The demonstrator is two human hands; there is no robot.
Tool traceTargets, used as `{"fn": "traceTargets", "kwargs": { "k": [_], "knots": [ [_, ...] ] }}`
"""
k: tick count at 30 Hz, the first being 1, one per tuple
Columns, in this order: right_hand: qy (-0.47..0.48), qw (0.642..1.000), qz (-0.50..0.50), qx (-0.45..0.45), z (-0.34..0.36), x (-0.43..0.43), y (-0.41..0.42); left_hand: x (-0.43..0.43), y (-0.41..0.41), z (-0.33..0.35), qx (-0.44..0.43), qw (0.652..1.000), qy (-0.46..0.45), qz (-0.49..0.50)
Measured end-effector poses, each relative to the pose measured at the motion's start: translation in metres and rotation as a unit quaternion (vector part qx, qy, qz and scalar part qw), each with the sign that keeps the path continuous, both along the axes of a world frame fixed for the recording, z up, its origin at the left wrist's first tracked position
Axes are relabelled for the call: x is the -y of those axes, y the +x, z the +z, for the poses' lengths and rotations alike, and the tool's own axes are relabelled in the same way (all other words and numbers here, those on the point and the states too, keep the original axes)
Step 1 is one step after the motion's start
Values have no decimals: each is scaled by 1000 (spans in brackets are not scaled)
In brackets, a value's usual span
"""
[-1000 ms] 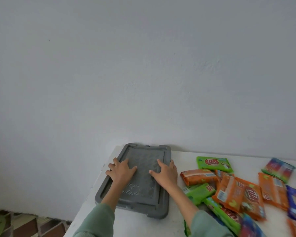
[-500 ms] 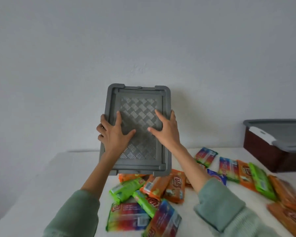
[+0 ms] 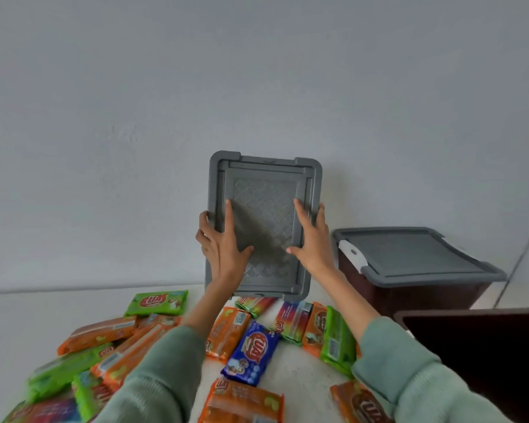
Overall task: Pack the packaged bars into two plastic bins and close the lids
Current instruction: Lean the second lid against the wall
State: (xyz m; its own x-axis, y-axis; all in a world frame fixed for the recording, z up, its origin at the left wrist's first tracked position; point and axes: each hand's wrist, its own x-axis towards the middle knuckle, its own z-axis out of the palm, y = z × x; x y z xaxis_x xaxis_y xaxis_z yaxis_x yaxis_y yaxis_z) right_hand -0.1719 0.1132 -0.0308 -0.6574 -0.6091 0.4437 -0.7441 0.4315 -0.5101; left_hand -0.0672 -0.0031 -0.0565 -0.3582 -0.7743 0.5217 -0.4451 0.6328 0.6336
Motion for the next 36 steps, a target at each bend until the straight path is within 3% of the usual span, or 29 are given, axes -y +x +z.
{"fn": "traceTargets", "kwargs": {
  "k": [7, 22, 29, 36],
  "knots": [
    [13, 999, -31, 23, -22, 0, -40, -9, -41, -17, 29, 999, 2, 21],
    [-82, 996, -30, 12, -59, 30, -55, 17, -52, -44, 52, 999, -16, 5],
    [-94, 989, -23, 108, -91, 33, -54, 21, -46, -69, 34, 999, -12, -24],
    [-126, 984, -6, 125, -92, 36, -56, 18, -44, -67, 50, 999, 5, -15]
  ]
}}
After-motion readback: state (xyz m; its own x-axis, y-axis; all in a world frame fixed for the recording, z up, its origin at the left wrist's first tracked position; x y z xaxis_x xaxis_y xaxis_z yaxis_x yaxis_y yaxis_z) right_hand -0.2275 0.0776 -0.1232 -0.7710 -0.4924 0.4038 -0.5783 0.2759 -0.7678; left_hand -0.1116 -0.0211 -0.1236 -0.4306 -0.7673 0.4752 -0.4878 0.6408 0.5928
